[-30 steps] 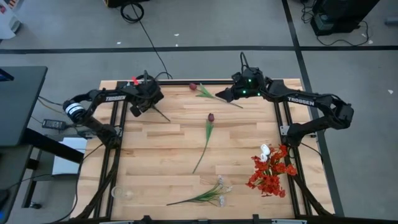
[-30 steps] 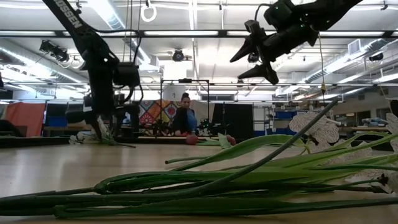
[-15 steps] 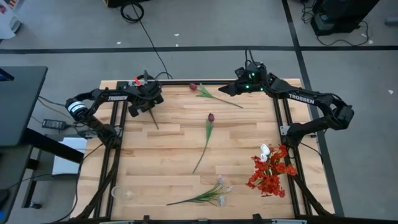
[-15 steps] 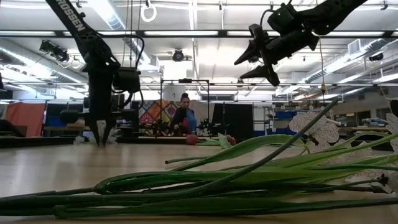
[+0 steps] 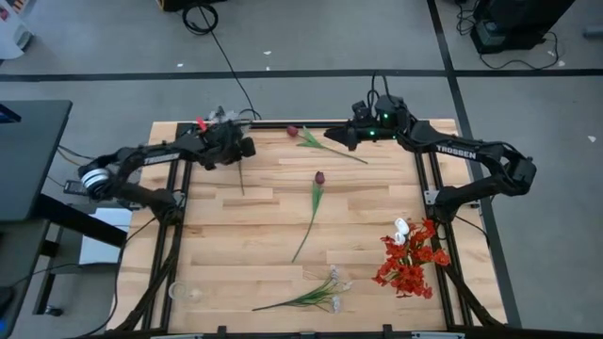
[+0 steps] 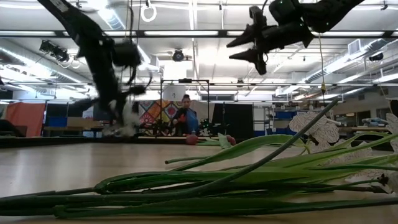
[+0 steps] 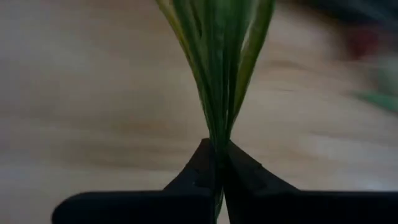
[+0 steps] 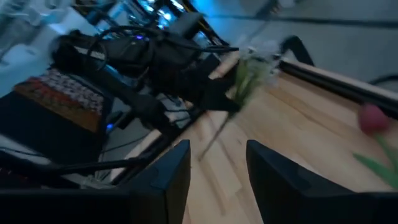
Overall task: Sort flowers into vase by color
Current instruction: Put the top left white flowers into the transparent vase
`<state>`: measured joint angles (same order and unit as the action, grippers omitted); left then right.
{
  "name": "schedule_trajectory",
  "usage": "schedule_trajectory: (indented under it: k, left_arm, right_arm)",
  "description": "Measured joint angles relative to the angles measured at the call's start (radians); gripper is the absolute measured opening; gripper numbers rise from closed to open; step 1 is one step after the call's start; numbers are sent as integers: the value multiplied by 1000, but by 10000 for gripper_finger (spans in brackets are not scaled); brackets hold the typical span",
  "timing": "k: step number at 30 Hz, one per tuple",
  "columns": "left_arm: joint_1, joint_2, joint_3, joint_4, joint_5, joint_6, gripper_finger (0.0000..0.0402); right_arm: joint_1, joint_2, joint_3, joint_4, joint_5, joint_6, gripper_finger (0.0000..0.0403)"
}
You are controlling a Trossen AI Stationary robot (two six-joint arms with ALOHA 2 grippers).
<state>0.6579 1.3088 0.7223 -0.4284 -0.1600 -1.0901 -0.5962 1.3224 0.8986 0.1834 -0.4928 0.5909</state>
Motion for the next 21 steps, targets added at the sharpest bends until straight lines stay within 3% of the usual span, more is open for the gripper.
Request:
schedule_trajectory:
  k: [5,9,13,21]
  left_arm:
    - [-69,-129,1,224,17,256,11]
    - [-105,-183,3,494,192,448,12]
    - [-170,-176,3,732,310,571,13]
    - [-345,-63,11,1001,332,691,15]
  right_arm:
    - [78,0,0,85,5,-45,163]
    - [138,1,0,122,75,-49,177]
    - [184,2,0,213,139,-45,197]
    - [271,75,0,379,202,-11,225]
